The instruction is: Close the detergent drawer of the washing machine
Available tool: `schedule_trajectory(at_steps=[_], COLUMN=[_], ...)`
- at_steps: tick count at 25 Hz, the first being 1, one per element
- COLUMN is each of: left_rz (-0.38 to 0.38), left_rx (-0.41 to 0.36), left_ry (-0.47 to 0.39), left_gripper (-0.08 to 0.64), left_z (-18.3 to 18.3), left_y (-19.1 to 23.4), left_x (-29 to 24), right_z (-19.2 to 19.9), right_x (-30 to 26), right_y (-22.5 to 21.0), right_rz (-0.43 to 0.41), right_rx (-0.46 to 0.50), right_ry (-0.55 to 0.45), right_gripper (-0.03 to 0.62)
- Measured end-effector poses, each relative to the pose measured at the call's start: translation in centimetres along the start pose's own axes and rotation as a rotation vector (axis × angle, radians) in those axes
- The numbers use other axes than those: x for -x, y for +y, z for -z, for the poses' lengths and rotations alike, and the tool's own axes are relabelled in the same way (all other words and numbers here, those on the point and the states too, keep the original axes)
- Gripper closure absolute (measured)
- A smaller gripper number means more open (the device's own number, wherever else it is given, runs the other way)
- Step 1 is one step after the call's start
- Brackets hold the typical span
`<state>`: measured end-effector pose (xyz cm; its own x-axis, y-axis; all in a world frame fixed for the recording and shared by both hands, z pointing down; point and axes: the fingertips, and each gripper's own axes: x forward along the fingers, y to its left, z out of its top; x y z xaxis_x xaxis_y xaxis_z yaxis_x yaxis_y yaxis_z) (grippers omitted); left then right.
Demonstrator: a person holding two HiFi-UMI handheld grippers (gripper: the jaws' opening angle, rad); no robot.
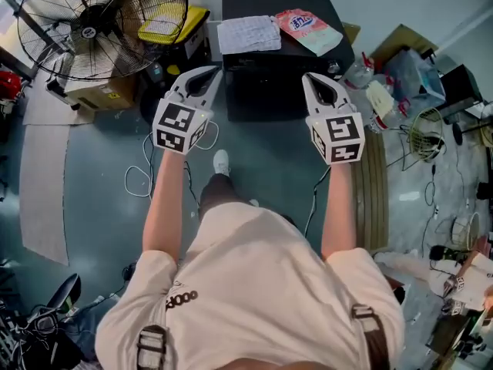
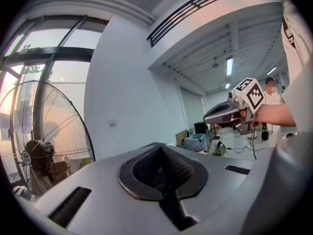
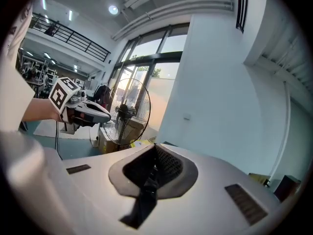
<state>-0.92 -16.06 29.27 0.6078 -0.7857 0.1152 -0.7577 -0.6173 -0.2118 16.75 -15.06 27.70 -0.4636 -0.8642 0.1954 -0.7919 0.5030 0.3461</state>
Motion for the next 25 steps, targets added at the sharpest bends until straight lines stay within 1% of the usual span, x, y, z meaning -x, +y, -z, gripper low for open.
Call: schedule_trajectory(at_steps=[5,11,15,20,25], left_rz=[0.011,0.004,-0.007,-0.013,-0.014], left_rx=[-0.055,-0.061,-0.061,-0.061,-0.062], left_ry=[-0.042,-0.087,-0.090,-0.078,-0.064], left_gripper=[0.543,0.542,0.542,0.542,0.542], left_z=[-2.9,-5.5,-5.8,-5.6,-5.3], left_y=[-0.8,-2.0,-2.1,-2.1,-1.8], left_x=[1.7,3.9,4.5,4.4,4.0], right_z=[-2.5,-4.5,-4.6,-4.4,-4.4], right_x=[1.7,3.9,4.3,4.1,3.7], right_y=[0.9,2.3,2.6,2.1,2.0], right_rz=[-0.005,-0.028,-0.037,-0.014,-0.012], right_rx=[0.011,0.002,0.003,-0.001,0.010], right_ry=[-0.042,-0.077,-0.081,-0.070,-0.069], right_gripper=[0.586,0.586,0.586,0.586,0.586])
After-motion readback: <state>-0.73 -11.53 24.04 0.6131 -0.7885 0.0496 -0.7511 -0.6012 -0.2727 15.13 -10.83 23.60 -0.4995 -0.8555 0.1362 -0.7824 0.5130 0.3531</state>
